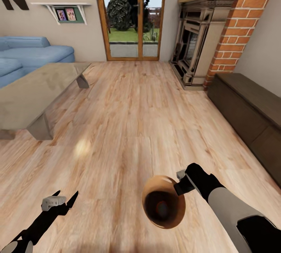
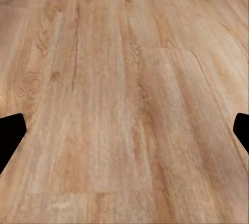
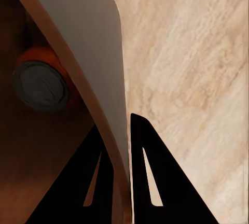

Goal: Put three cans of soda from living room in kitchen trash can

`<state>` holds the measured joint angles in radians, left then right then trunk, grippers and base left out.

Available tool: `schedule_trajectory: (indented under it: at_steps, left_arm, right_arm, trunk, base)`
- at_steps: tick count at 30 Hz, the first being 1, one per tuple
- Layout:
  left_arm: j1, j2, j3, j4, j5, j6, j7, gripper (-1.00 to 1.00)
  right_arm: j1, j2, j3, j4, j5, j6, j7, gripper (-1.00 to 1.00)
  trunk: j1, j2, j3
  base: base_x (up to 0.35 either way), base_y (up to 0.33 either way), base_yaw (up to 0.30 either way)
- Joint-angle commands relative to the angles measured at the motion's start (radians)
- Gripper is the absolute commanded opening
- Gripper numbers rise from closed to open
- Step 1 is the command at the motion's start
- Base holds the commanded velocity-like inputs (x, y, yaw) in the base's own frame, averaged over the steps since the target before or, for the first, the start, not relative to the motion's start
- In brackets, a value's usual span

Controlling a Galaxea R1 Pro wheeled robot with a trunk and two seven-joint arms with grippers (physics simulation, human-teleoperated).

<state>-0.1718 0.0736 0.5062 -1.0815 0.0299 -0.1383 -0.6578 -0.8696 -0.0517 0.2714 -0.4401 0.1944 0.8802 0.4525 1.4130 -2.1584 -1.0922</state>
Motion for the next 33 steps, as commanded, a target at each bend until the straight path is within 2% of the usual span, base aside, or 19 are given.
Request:
schedule_trajectory:
  at_steps: [1, 8, 33]
  left_arm:
    - [0.0, 0.0, 0.0, 0.0, 0.0, 0.001, 0.0, 1.0]
    - [0.0, 0.0, 0.0, 0.001, 0.004, 0.01, -0.002, 1.0]
    - [0.0, 0.0, 0.0, 0.002, -0.001, 0.009, -0.003, 1.0]
  right_arm:
    - [0.0, 0.0, -0.003, 0.0, -0.03, 0.006, 0.006, -1.0]
    - [0.0, 0.001, -0.003, 0.0, -0.031, 0.006, 0.006, -1.0]
    - [0.01, 0.017, -0.003, 0.0, -0.03, 0.006, 0.006, -1.0]
  trunk:
    - [0.0, 0.0, 0.0]
    - [0.0, 0.0, 0.0]
    - [0.0, 0.0, 0.0]
  base:
    - [0.305, 0.14, 0.254]
    - [0.161, 0.252, 0.254]
    - [0.005, 0.316, 0.254]
